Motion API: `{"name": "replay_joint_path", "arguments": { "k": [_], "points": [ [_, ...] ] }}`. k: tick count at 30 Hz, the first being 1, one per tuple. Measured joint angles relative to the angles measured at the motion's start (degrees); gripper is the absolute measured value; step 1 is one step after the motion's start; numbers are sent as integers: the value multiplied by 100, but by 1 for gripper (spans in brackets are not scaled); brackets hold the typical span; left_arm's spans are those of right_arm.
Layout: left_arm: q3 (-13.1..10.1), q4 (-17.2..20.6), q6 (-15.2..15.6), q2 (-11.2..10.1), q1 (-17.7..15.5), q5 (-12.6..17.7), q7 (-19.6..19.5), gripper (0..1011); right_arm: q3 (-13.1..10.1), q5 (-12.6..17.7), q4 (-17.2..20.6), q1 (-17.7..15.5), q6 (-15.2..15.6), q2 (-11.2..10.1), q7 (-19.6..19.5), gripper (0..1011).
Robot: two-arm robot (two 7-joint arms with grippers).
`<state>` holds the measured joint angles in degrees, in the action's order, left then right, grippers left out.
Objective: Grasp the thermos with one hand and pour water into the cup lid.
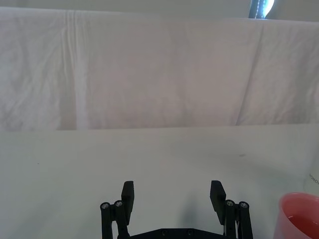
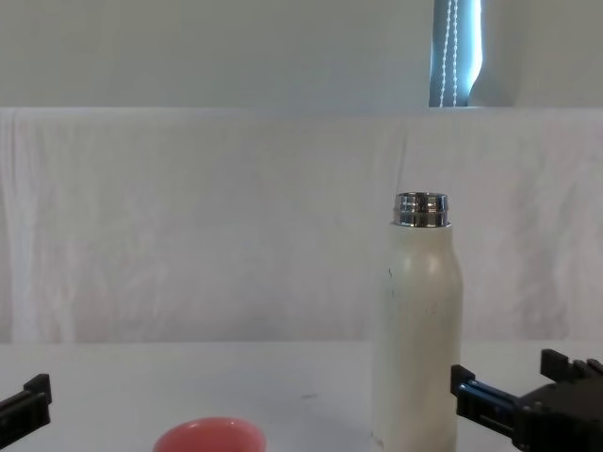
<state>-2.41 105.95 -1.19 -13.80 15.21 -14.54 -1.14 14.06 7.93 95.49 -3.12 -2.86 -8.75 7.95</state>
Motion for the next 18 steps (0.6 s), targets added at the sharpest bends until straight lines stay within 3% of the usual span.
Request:
{"name": "replay_joint_path", "arguments": {
  "k": [18],
  "points": [
    [0,0,0,0,0,0,0,1001,-233,-284,-75,-312,-276,340,-251,1001]
  ]
}}
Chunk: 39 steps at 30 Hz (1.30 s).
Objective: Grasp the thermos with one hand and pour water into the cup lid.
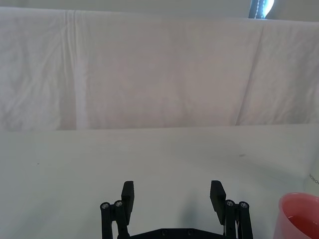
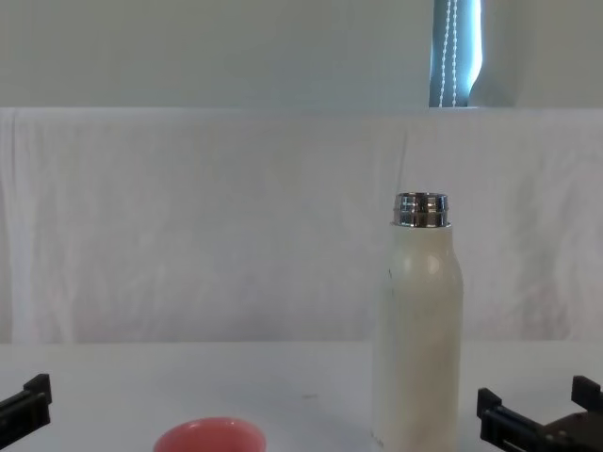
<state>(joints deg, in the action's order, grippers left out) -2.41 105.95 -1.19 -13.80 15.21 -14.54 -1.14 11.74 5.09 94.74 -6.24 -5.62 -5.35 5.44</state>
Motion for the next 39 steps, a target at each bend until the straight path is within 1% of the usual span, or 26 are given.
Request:
{"name": "replay_joint_path", "arguments": {
  "k": [8,12,26,39],
  "points": [
    [0,0,0,0,0,0,0,1001,-70,-48,-133,-64,-81,131,-17,1001],
    [0,0,0,0,0,0,0,1001,-87,-52,-152,-97,-89,156,3,1001],
    [0,0,0,0,0,0,-1,1001,-120,-108,-162,-168,-103,197,48,1001],
    [0,0,0,0,0,0,0,1001,-118,-107,-160,-156,-102,195,58,1001]
  ]
}}
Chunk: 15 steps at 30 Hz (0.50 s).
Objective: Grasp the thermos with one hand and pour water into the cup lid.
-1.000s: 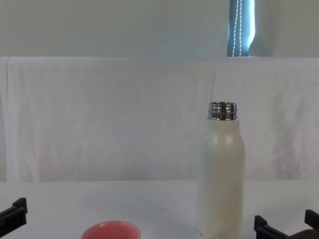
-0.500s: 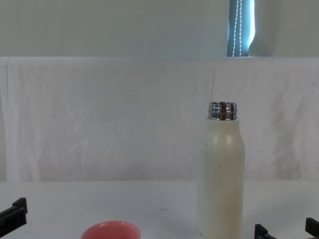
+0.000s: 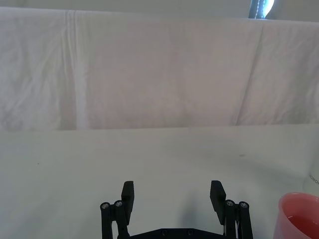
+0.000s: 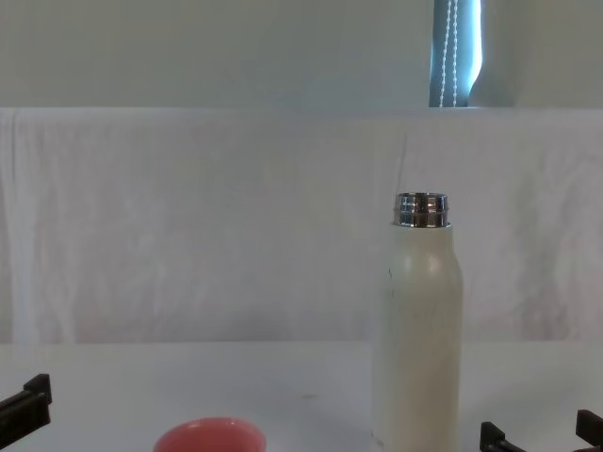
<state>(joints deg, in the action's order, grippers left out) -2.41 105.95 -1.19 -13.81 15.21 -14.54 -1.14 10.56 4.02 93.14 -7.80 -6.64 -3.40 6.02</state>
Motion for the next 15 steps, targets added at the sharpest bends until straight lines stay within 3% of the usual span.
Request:
{"name": "replay_joint_path", "arguments": {
  "k": [15],
  "points": [
    [0,0,0,0,0,0,0,1001,3,5,0,7,7,-5,1,1001]
  ]
}}
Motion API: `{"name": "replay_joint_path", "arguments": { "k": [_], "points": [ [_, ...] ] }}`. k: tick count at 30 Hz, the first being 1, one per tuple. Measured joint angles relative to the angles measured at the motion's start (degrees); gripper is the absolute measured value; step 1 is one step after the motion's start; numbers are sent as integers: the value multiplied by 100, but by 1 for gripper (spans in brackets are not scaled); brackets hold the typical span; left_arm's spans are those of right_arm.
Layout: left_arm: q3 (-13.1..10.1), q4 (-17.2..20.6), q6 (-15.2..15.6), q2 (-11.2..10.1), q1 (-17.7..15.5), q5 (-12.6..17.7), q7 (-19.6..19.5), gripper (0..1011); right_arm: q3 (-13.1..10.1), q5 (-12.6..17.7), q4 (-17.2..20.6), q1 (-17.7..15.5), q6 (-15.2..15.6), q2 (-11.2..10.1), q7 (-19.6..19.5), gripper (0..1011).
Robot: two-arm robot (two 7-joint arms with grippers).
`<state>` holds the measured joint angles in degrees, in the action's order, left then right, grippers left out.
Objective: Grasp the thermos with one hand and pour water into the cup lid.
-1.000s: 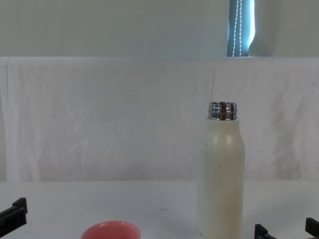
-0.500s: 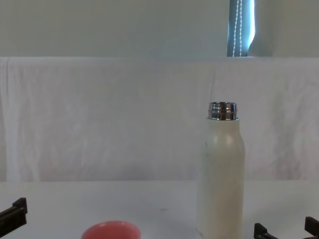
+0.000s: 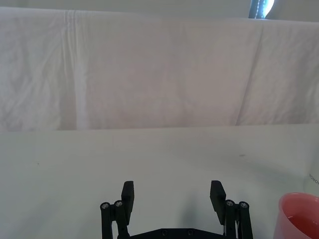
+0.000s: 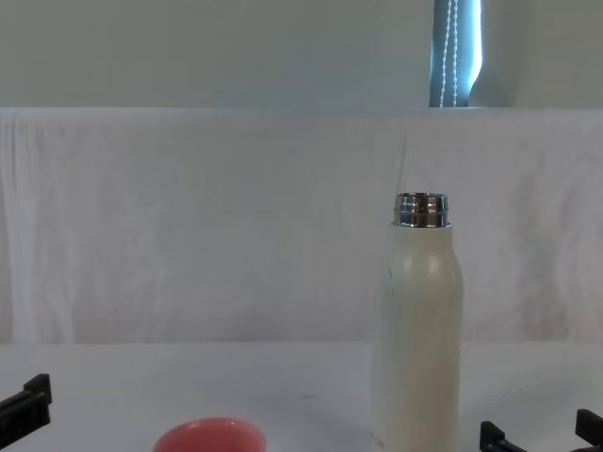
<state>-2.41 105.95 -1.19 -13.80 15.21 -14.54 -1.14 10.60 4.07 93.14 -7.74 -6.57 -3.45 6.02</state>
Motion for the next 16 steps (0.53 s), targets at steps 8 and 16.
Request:
{"name": "replay_joint_path", "arguments": {
  "k": [8,16],
  "points": [
    [0,0,0,0,0,0,0,1001,0,0,0,2,2,-2,0,1001],
    [0,0,0,0,0,0,0,1001,3,1,0,1,3,-2,0,1001]
  ]
}}
